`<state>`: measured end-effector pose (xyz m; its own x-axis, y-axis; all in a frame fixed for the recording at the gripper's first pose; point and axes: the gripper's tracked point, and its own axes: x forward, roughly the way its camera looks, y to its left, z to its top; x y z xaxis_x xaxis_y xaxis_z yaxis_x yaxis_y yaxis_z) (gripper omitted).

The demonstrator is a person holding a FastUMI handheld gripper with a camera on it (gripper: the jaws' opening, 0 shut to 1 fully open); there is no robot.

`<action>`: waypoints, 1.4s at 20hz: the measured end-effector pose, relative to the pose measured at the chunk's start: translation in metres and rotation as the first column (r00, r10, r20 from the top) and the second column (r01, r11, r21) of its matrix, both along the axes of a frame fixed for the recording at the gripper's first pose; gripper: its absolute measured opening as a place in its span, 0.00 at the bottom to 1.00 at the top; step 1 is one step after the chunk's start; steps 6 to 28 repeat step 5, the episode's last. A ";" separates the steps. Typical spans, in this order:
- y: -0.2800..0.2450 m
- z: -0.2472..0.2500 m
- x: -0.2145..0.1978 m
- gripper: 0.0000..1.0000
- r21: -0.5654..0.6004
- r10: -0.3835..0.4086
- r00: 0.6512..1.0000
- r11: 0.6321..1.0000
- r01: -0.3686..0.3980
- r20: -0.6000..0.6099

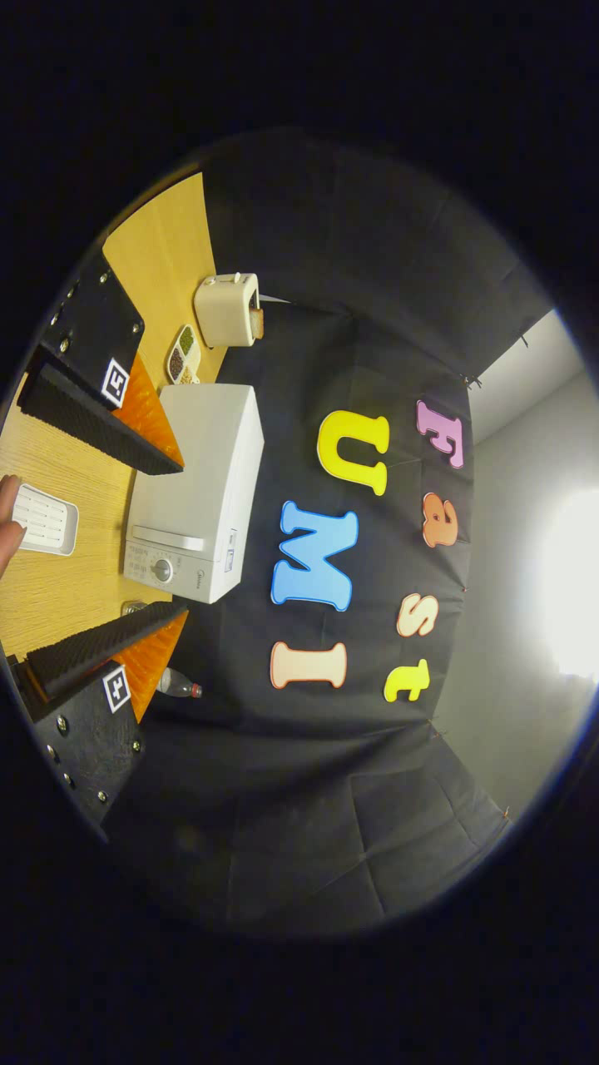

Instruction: Open the microwave, put the food inside, and close the microwave door.

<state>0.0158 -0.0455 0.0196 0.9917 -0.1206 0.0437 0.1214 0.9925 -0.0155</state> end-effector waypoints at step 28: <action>0.012 0.007 -0.003 0.97 0.056 0.046 0.998 0.997 -0.049 0.046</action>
